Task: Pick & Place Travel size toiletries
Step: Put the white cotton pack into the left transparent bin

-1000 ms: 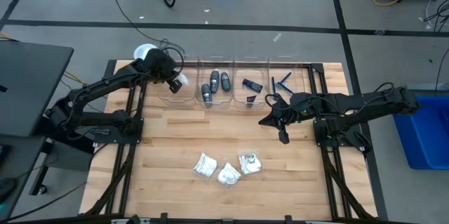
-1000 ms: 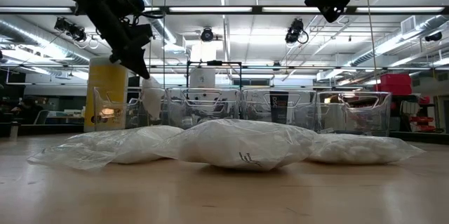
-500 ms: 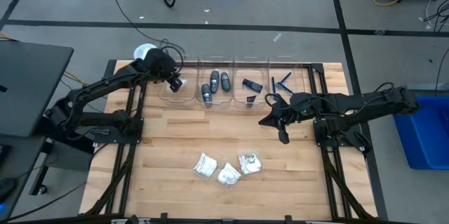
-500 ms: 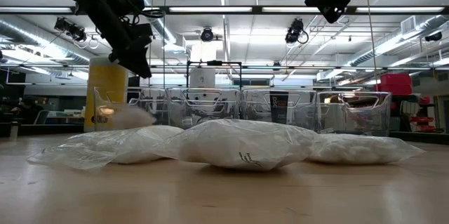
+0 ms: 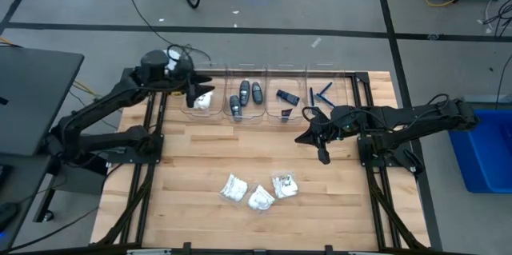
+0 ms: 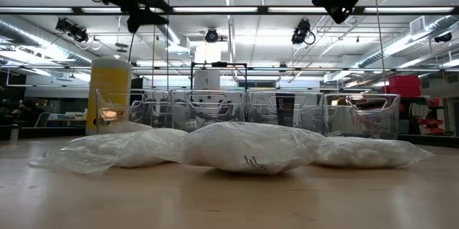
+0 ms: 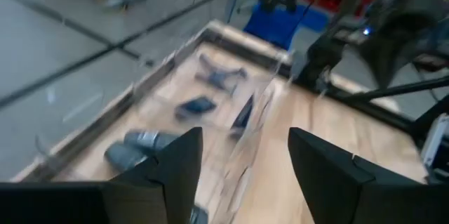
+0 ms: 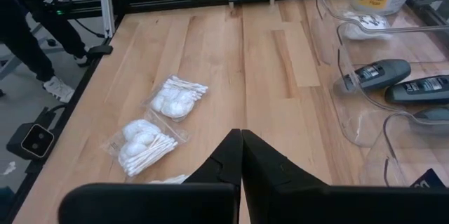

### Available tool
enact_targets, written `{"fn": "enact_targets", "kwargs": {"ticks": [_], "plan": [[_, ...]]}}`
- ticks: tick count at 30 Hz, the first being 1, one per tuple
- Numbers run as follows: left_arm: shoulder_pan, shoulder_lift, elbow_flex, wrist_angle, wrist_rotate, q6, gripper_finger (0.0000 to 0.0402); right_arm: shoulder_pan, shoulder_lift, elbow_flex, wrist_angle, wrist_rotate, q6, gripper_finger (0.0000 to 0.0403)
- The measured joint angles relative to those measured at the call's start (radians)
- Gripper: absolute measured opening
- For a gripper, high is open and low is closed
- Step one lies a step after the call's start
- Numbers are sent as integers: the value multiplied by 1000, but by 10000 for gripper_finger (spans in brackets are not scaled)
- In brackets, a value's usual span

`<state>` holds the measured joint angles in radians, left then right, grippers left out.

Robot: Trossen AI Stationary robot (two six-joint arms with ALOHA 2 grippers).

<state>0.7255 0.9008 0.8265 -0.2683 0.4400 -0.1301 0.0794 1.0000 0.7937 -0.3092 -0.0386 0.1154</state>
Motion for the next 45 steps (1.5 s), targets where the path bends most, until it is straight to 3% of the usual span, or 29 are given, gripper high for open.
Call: {"fn": "enact_targets", "kwargs": {"ticks": [5, 13, 16, 30, 41, 45], "plan": [[-41, -87, 0, 36, -34, 7, 175, 0, 0, 0, 0, 0, 0, 8], [-92, -125, 0, 31, -62, -9, 42, 0, 0, 0, 0, 0, 0, 8], [-106, -124, -1, 35, -62, -9, 8, 0, 0, 0, 0, 1, 0, 8], [-250, -122, -1, 34, -114, -15, 6, 0, 0, 0, -6, 2, 0, 6], [-476, -122, -2, -14, -242, -4, 3, 0, 0, 0, -6, 1, 28, 6], [-568, -112, -9, -29, -267, -12, 2, 0, 0, 0, -12, -50, 22, 8]]}}
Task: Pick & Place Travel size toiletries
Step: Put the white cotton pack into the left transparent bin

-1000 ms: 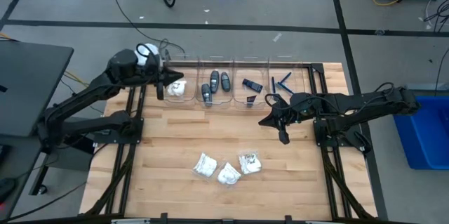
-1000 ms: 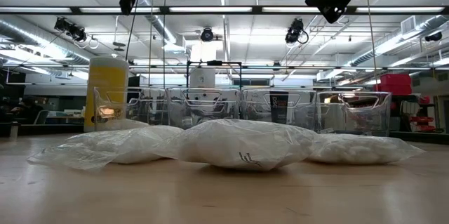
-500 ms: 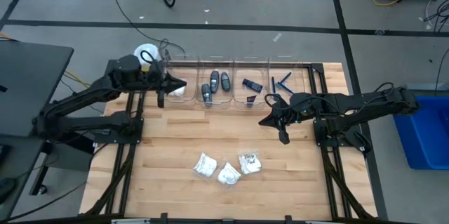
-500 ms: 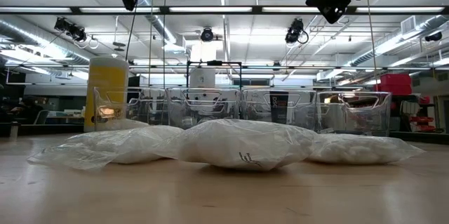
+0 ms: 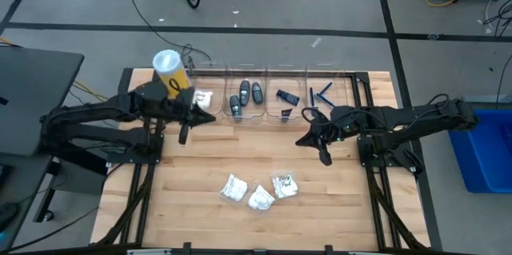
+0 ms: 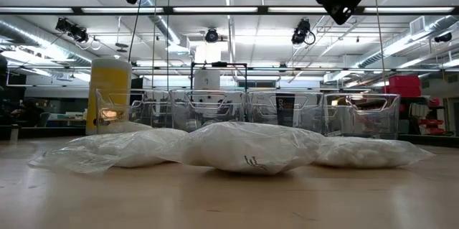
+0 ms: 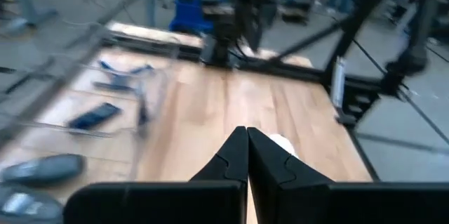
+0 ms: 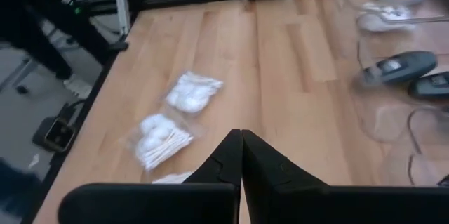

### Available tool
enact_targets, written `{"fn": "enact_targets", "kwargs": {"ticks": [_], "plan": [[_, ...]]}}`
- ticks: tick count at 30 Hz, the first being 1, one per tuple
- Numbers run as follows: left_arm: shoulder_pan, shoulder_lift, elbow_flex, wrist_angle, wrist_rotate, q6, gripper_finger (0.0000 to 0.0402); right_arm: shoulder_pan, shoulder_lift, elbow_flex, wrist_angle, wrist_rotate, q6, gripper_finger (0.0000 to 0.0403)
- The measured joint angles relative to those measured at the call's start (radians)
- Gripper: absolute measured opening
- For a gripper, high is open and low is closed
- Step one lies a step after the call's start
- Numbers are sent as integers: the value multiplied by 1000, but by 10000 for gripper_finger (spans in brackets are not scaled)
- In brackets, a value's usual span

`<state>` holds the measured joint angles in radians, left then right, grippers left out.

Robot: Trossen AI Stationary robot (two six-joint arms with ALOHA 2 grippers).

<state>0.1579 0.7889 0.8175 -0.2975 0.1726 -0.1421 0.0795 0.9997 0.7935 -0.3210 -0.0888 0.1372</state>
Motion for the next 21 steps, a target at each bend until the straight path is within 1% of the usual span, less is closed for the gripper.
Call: {"fn": "enact_targets", "kwargs": {"ticks": [3, 7, 9, 18, 21], "plan": [[-71, 12, -7, -47, -37, -8, 2, 0, 0, 0, -24, -20, -15, 7], [-164, 60, -6, -87, -89, -9, 1, 0, 0, 0, -42, -19, -15, 9], [-206, 94, -5, -74, -108, -14, 1, 0, 0, 0, -41, -18, -18, 8], [-337, 274, -5, -81, -110, -20, 1, 0, 0, 0, -45, -18, -18, 8], [-372, 338, -5, -78, -105, -45, 4, 0, 0, 0, -49, -18, -18, 8]]}}
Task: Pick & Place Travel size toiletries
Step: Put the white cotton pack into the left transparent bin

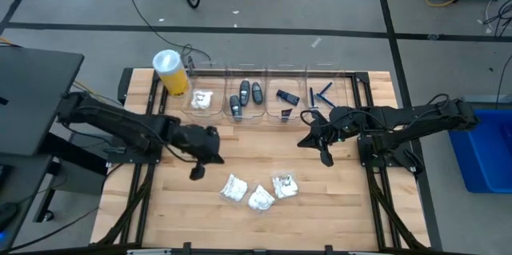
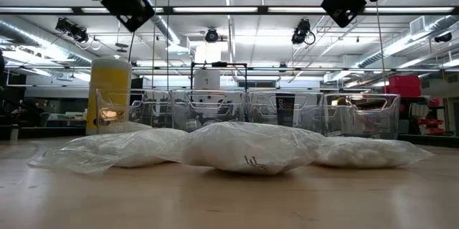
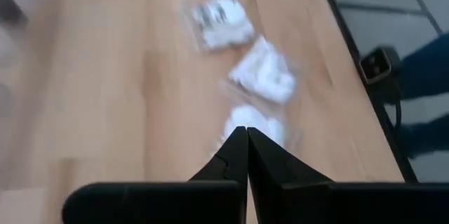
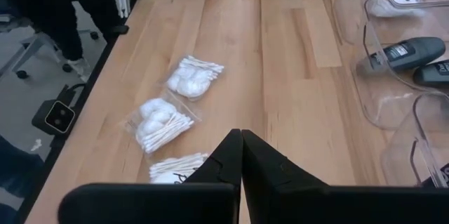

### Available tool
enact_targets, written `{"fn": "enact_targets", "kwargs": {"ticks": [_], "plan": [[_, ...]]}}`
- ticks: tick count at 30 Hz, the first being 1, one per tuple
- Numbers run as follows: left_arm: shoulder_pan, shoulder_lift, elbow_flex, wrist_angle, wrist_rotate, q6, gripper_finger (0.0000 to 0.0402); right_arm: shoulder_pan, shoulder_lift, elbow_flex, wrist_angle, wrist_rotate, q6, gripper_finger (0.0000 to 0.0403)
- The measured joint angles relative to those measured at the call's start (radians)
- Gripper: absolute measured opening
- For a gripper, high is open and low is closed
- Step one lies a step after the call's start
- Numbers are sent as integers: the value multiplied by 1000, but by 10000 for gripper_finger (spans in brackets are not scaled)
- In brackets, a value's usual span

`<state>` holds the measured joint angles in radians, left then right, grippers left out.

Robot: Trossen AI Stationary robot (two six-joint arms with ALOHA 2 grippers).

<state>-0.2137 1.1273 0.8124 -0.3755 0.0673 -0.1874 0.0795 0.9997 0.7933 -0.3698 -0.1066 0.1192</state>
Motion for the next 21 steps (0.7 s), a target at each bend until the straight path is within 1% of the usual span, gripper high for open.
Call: {"fn": "enact_targets", "kwargs": {"ticks": [6, 10, 17, 21], "plan": [[-78, 126, 0, -2, 21, -50, 3, 0, 0, 0, -4, 0, 0, 8], [-130, 187, 0, -3, 23, -69, 6, 0, 0, 0, -7, 0, 0, 8], [-211, 234, 0, -7, 25, -91, 3, 0, 0, 0, -8, 0, 0, 8], [-252, 236, 0, -8, 7, -103, 14, 0, 0, 0, -8, 0, -5, 9]]}}
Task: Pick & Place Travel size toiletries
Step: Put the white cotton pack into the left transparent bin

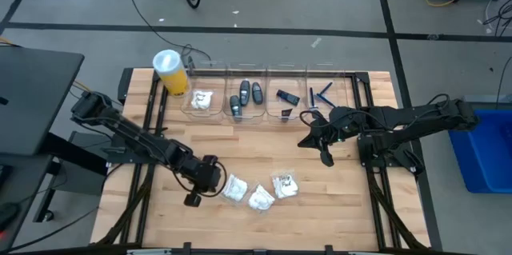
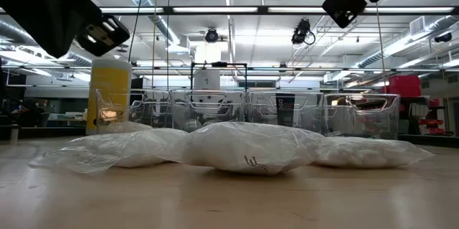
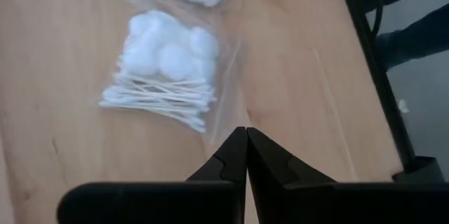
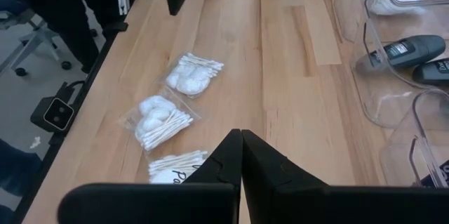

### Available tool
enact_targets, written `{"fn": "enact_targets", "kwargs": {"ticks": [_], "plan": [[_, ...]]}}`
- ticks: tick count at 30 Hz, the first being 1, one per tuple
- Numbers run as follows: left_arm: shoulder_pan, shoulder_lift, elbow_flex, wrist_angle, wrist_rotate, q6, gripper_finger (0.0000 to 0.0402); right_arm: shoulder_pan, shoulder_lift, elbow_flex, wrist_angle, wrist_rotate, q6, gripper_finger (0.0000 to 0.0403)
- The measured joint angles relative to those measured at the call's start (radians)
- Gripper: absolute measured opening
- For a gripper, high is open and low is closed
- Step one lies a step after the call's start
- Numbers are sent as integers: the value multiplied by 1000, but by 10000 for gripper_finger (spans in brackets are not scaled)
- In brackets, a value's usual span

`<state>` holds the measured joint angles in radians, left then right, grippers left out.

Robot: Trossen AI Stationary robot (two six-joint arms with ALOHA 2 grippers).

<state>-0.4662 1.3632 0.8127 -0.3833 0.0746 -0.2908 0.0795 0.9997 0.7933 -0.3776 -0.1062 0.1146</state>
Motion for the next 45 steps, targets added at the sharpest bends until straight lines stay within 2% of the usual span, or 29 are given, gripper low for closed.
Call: {"fn": "enact_targets", "kwargs": {"ticks": [5, 7, 15, 21, 26, 32, 39, 45], "plan": [[-17, 0, 0, -2, -136, 21, 23, 0, 0, 0, 0, 0, -22, 8], [-9, 0, 0, 4, -160, 21, 23, 0, 0, 0, 0, 0, -26, 9], [32, -1, 0, 49, -81, 92, 31, 0, 0, 0, 0, 0, -26, 9], [-6, 85, 1, 117, -66, 116, 54, 0, 0, 0, -4, 0, -26, 8], [-14, 149, 3, 111, -60, 91, 90, 0, 1, 0, -7, 0, -26, 9], [-19, 164, 3, 109, -77, 89, 155, 0, 1, 0, -8, 0, -26, 9], [-52, 163, 3, 97, -61, -59, 227, 0, 1, 0, -8, 0, -27, 8], [-78, 166, 3, 98, -70, -206, 244, 0, 1, 0, -8, 0, -27, 8]]}}
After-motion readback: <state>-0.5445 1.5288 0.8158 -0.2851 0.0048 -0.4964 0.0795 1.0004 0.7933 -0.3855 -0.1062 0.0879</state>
